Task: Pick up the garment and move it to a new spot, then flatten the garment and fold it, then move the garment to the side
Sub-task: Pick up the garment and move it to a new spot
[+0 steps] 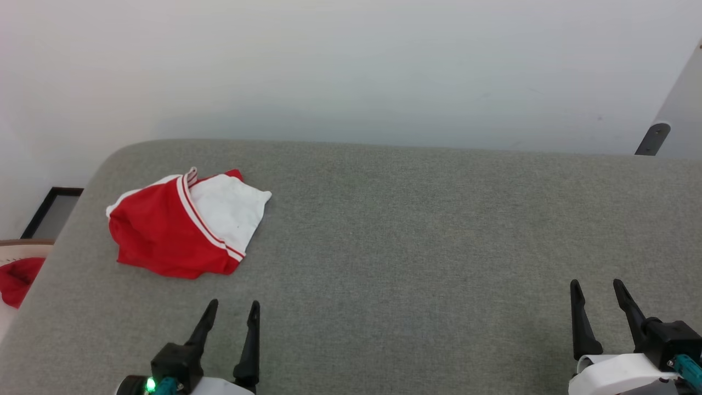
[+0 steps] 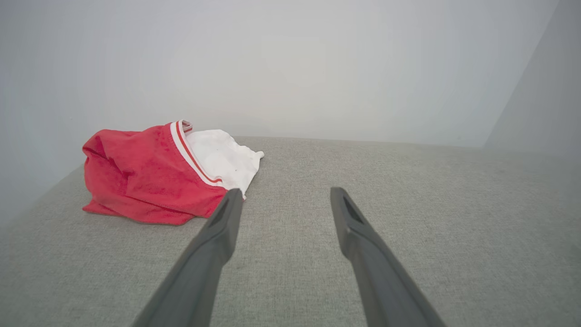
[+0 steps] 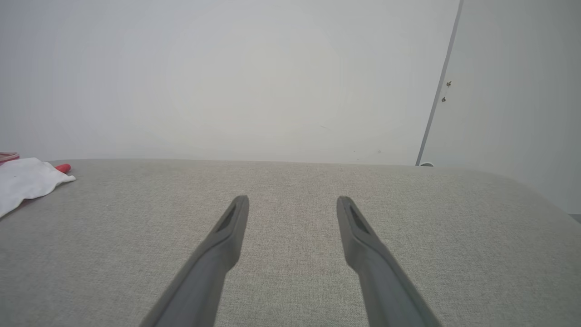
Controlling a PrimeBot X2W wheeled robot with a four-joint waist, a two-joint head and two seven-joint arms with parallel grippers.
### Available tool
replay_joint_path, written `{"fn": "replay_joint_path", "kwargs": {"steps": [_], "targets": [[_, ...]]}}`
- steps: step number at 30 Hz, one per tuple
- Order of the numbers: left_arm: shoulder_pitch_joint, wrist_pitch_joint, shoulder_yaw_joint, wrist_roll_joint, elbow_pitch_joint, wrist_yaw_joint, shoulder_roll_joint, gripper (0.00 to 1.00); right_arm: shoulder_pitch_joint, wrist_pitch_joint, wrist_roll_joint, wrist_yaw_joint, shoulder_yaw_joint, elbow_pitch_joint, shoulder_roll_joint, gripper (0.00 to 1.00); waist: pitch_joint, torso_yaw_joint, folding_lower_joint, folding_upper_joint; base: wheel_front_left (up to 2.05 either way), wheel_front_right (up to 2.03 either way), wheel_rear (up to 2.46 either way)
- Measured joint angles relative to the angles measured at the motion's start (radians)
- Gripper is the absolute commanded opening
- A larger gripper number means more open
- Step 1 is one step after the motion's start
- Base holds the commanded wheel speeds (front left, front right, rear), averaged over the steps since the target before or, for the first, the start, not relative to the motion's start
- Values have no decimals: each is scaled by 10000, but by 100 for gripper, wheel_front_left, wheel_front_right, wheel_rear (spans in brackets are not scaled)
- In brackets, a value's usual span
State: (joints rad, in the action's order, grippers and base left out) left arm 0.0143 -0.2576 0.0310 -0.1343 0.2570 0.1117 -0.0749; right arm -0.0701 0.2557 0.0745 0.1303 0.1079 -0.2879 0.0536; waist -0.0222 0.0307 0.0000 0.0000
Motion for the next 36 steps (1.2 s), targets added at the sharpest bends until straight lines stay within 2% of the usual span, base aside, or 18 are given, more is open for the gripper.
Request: {"fn": "replay_joint_path", "kwargs": {"steps": [8, 16, 25, 32, 36], "targets": [[0, -65, -98, 100, 203, 42, 73, 100, 27, 44, 52, 0, -2, -10, -2, 100, -21, 138, 0, 0, 0, 0, 0], [21, -65, -247, 13, 322, 73, 123, 100, 30, 52, 422, 0, -368, -63, -6, 100, -59, 635, 0, 0, 0, 0, 0], [-65, -65, -485, -107, 481, 113, 161, 100, 54, 54, 784, 0, -1304, -265, -13, 100, -171, 1895, 0, 0, 0, 0, 0], [-74, -65, -648, -81, 483, 113, 173, 100, 0, 56, 1103, 2, -2073, -374, -10, 100, -257, 3204, 0, 0, 0, 0, 0], [-246, -65, -1097, -328, 203, 21, 178, 100, -369, 56, 1164, 2, -2767, -541, -15, 100, -249, 3956, 0, 0, 0, 0, 0]]}}
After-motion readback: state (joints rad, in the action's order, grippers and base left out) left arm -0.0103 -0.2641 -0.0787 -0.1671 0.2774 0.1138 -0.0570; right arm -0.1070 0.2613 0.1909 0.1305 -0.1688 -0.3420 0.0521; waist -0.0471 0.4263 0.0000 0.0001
